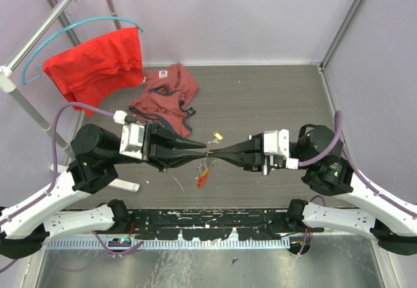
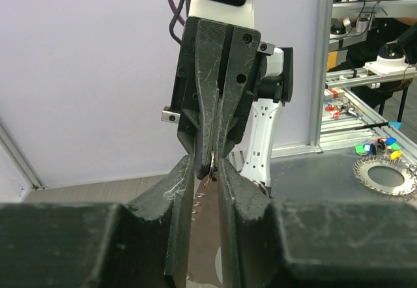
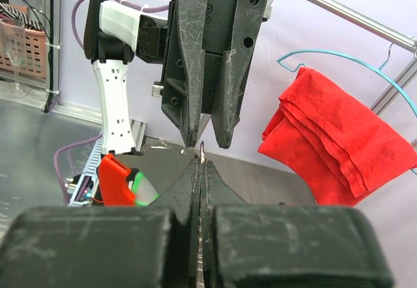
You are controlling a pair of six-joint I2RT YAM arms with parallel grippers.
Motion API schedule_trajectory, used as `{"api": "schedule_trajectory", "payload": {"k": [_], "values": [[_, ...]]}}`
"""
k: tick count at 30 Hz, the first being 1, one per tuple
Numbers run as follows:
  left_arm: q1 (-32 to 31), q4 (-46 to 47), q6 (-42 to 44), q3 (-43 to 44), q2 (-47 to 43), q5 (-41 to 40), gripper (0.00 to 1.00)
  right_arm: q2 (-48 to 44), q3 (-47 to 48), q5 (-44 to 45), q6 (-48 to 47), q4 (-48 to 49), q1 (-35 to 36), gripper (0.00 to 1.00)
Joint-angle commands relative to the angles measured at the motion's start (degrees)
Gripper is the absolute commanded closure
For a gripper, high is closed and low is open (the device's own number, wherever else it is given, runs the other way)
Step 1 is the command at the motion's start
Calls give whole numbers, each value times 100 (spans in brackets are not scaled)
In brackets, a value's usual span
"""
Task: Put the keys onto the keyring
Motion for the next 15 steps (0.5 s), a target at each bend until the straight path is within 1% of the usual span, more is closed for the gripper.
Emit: {"api": "schedule_trajectory", "payload": {"k": [1,5,11,15], "values": [[-18,126,23,-28,5,43,73,-101,107,-52,67,549,4,99],[-21,94,11,-73,-47,-57,68,-158,116,-58,80,535,8,99],[-20,94,-35,-134,-90,-149,68,-177,131,-62,118,527,1,99],[-18,114,-88,-101,-20,-82,71,-157,140,-62,124,521,4,99]]}}
